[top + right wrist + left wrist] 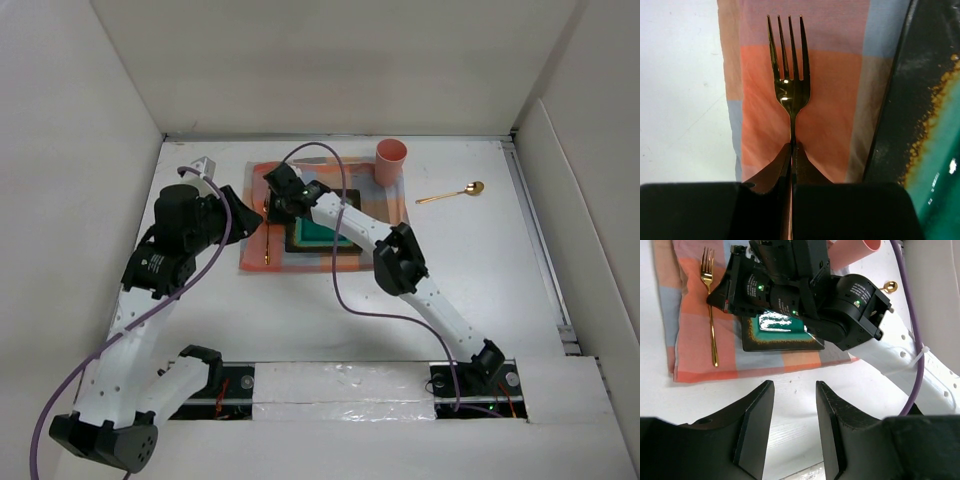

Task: Set the dinner table for one person

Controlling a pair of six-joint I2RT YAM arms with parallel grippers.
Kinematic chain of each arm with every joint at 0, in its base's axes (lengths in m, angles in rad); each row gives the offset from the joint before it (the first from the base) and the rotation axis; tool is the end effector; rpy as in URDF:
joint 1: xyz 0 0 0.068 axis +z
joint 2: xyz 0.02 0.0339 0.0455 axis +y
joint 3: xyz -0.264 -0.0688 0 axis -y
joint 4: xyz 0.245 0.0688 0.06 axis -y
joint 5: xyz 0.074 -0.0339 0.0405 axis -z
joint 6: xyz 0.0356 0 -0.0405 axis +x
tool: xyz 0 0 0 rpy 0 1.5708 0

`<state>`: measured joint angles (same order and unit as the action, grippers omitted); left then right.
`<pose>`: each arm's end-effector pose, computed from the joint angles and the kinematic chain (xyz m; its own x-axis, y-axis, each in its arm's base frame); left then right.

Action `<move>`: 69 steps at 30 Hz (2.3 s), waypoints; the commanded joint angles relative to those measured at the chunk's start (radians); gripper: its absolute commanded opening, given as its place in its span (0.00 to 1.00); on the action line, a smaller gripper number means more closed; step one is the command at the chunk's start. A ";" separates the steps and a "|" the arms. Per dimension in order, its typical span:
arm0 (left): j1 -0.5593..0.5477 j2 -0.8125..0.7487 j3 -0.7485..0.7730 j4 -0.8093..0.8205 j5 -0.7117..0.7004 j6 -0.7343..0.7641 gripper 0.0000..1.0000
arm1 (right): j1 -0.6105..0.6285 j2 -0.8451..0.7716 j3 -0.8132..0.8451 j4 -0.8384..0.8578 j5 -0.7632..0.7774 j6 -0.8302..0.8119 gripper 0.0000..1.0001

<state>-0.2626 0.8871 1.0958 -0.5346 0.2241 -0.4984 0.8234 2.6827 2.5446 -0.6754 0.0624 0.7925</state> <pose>0.1751 -0.0553 0.3928 -0.4898 -0.3510 -0.7981 0.2531 0.8188 -0.5154 0.3978 0.4260 0.1765 -0.8473 0.1313 -0.5146 -0.1417 0.8779 0.4574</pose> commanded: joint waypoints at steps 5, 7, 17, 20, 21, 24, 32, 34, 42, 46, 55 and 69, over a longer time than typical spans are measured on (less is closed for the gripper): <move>-0.006 -0.014 -0.022 0.058 -0.008 0.018 0.36 | -0.004 0.029 0.057 0.068 -0.030 0.022 0.00; -0.006 -0.017 -0.033 0.062 -0.008 0.017 0.36 | -0.004 0.013 0.036 0.097 -0.035 0.025 0.10; -0.006 -0.027 -0.036 0.051 -0.049 0.021 0.36 | -0.024 -0.176 -0.061 0.186 -0.099 0.016 0.39; -0.006 -0.019 -0.014 0.041 -0.052 0.018 0.36 | -0.055 -0.271 -0.105 0.195 -0.118 0.008 0.42; -0.006 -0.017 -0.007 0.039 -0.051 0.017 0.36 | -0.066 -0.297 -0.125 0.203 -0.131 0.007 0.42; -0.006 -0.008 0.004 0.036 -0.040 0.020 0.36 | -0.113 -0.439 -0.250 0.220 -0.127 -0.019 0.31; -0.006 -0.037 -0.083 0.047 0.004 0.034 0.05 | -0.469 -0.978 -0.953 0.345 -0.025 -0.102 0.00; -0.006 -0.042 -0.114 0.050 0.011 0.034 0.00 | -0.615 -1.021 -1.033 0.346 -0.033 -0.124 0.00; -0.006 -0.008 -0.146 0.105 0.015 0.043 0.00 | -0.880 -0.871 -0.988 0.188 0.091 -0.179 0.00; -0.006 0.019 -0.137 0.137 0.023 0.027 0.05 | -0.911 -0.691 -0.826 0.120 0.126 -0.184 0.14; -0.006 0.070 -0.140 0.168 0.004 0.032 0.22 | -0.900 -0.480 -0.630 0.002 0.212 -0.099 0.44; -0.006 0.164 -0.122 0.211 0.007 0.055 0.23 | -0.871 -0.328 -0.508 -0.085 0.231 -0.026 0.38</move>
<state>-0.2630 1.0409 0.9546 -0.3798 0.2272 -0.4641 -0.0666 2.3314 1.9675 -0.7189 0.2455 0.7437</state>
